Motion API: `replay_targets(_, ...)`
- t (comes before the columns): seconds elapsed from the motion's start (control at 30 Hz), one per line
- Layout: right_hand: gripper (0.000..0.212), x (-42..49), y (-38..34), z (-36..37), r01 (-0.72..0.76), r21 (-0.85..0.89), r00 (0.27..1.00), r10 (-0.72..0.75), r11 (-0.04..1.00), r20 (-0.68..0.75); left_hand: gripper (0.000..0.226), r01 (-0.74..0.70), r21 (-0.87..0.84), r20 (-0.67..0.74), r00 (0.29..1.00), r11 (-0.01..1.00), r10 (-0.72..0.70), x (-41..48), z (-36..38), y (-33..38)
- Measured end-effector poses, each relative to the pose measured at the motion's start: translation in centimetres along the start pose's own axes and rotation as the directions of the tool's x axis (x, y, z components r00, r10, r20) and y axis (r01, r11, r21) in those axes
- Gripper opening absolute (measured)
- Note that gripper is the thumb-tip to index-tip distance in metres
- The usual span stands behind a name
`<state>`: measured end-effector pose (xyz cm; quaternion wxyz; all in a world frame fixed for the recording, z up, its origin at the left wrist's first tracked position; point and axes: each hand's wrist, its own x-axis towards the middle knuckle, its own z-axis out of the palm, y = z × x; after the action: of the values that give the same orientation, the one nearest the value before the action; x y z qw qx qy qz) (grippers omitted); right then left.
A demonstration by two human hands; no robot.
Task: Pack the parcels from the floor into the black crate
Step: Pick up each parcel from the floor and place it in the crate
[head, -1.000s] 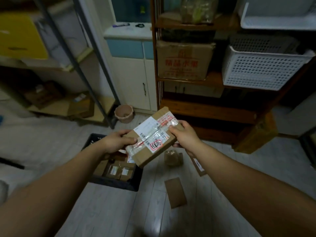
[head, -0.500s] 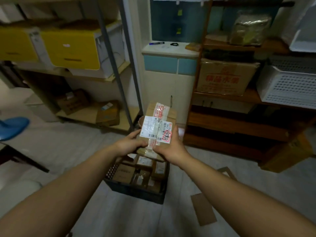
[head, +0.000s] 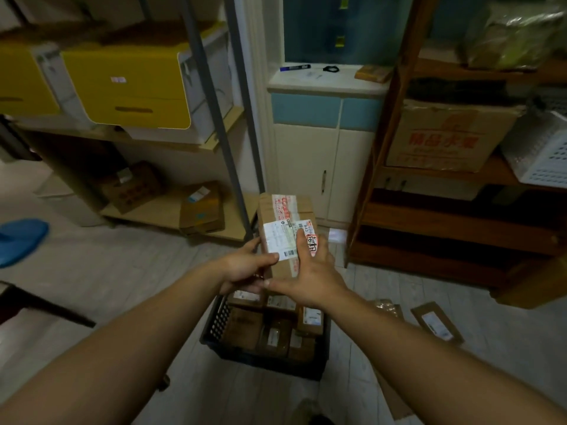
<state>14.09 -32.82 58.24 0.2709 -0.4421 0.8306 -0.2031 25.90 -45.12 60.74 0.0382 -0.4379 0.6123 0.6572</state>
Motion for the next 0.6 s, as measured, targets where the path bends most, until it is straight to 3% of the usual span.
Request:
replay_targets(0.13, 0.127, 3.8, -1.2, 1.1, -0.063, 0.031, 0.998, 0.062, 0.998, 0.029, 0.071, 0.044, 0.107, 0.027, 0.999, 0.993, -0.047, 2.5, -2.5, 0.8)
replay_targets(0.27, 0.120, 5.8, -0.1, 2.1, -0.132, 0.043, 0.990, 0.130, 0.990, 0.051, 0.059, 0.034, 0.379, 0.064, 0.996, 0.925, -0.063, 5.2, -4.2, 0.8)
replay_targets(0.43, 0.113, 6.6, 1.5, 6.1, -0.272, 0.054, 0.958, 0.266, 0.961, 0.104, 0.062, 0.035, 0.681, 0.010, 0.998, 0.731, -0.058, 10.4, -8.1, -1.0)
replay_targets(0.6, 0.119, 7.1, 0.9, 13.1, -0.446, 0.136, 0.895, 0.439, 0.885, 0.081, 0.046, -0.101, 0.913, 0.121, 0.992, 0.395, -0.026, 16.1, -13.8, -5.7)
